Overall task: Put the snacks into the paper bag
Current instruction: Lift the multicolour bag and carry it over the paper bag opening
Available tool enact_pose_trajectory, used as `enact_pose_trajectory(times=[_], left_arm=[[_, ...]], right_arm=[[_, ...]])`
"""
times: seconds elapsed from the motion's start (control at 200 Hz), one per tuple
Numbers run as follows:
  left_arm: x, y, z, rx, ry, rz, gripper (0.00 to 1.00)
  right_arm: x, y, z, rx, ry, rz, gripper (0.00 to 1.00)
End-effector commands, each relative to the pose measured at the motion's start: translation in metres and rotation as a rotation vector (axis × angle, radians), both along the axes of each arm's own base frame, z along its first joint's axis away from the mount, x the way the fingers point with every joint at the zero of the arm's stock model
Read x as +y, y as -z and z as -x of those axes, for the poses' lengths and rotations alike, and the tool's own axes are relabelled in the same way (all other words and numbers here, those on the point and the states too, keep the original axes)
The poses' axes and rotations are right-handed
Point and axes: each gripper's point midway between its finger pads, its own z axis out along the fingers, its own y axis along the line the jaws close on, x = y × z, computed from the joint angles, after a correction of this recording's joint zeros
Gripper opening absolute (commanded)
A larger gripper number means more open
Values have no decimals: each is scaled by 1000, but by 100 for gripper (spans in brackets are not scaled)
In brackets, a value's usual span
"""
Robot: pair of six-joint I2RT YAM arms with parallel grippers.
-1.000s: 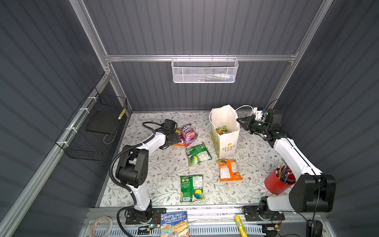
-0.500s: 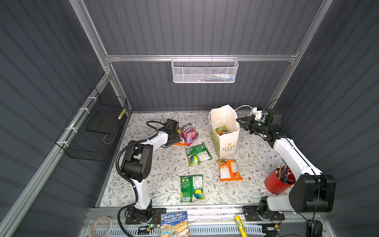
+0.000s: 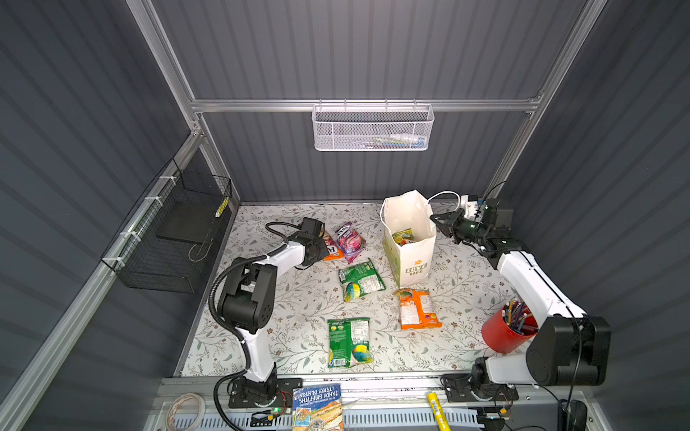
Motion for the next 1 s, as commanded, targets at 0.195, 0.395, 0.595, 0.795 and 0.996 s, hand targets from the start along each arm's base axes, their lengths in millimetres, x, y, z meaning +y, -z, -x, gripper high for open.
enact_pose_trajectory(times=[0.195, 0.395, 0.595, 0.795, 0.996], left_arm=[[-2, -86, 17, -142, -27, 138, 0], [-7, -128, 37, -218, -5, 200, 0], [-43, -188, 58, -324, 98, 168, 0], [-82, -246, 75, -433, 196, 201, 0], [-111, -310, 93, -570, 268, 222, 0]], right_arm=[[6, -21, -2, -83, -33, -21, 0], [8, -21, -2, -82, -42, -29, 0], [8, -22, -1, -83, -43, -33, 0], [9, -24, 1, -88, -50, -37, 0], [9, -26, 2, -92, -53, -38, 0]])
